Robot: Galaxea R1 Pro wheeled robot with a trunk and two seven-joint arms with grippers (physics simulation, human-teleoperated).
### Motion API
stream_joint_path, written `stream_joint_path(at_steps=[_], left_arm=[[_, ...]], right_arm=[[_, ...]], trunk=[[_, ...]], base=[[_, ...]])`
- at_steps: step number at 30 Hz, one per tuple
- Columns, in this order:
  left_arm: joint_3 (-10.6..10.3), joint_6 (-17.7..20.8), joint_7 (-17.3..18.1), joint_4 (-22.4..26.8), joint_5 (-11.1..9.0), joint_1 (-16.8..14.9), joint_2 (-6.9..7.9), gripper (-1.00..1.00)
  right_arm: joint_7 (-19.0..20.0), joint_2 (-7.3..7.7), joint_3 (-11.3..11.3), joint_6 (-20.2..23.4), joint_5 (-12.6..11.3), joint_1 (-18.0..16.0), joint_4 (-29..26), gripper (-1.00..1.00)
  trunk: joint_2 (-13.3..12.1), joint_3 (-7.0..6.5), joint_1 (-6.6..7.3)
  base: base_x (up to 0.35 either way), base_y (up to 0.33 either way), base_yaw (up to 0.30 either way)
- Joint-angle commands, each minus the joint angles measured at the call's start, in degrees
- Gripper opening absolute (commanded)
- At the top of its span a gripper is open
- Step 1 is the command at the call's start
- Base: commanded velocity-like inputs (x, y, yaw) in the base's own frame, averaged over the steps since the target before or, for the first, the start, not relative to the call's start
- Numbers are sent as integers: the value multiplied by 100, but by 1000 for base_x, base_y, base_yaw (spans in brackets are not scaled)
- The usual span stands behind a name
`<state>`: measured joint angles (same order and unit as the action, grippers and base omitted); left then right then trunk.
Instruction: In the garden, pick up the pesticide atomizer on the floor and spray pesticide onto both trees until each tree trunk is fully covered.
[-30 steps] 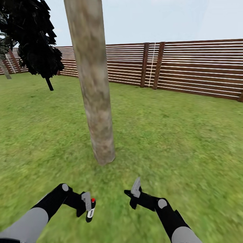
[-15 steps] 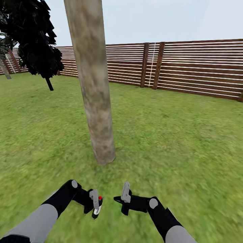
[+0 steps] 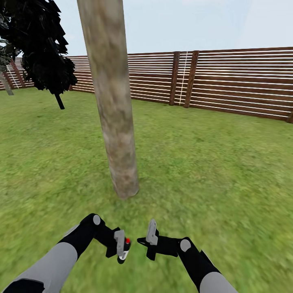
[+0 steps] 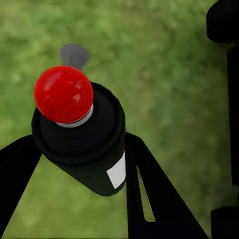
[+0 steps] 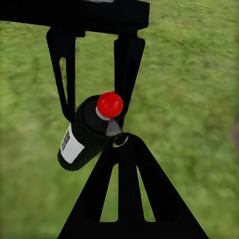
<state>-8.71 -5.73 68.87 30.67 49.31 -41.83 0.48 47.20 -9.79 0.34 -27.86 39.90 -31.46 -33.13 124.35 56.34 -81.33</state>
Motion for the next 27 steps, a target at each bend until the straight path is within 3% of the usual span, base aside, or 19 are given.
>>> stream_joint_path(at_steps=[1, 6, 11, 27], left_arm=[[1, -83, 51, 0, 0, -1, -5, -100], [6, -186, 100, 0, 0, -1, -12, -100], [2, -185, 100, 0, 0, -1, -175, -100], [10, -180, 100, 18, -14, -17, -289, -100]], right_arm=[[0, 2, 0, 0, 0, 0, 0, -100], [0, 4, 1, -2, 0, 0, -5, -100], [0, 4, 1, -7, 0, 0, -9, -100], [0, 4, 1, -9, 0, 0, -9, -100]], trunk=[[0, 0, 0], [0, 0, 0], [0, 0, 0], [0, 0, 0]], base=[[0, 0, 0], [0, 0, 0], [0, 0, 0], [0, 0, 0]])
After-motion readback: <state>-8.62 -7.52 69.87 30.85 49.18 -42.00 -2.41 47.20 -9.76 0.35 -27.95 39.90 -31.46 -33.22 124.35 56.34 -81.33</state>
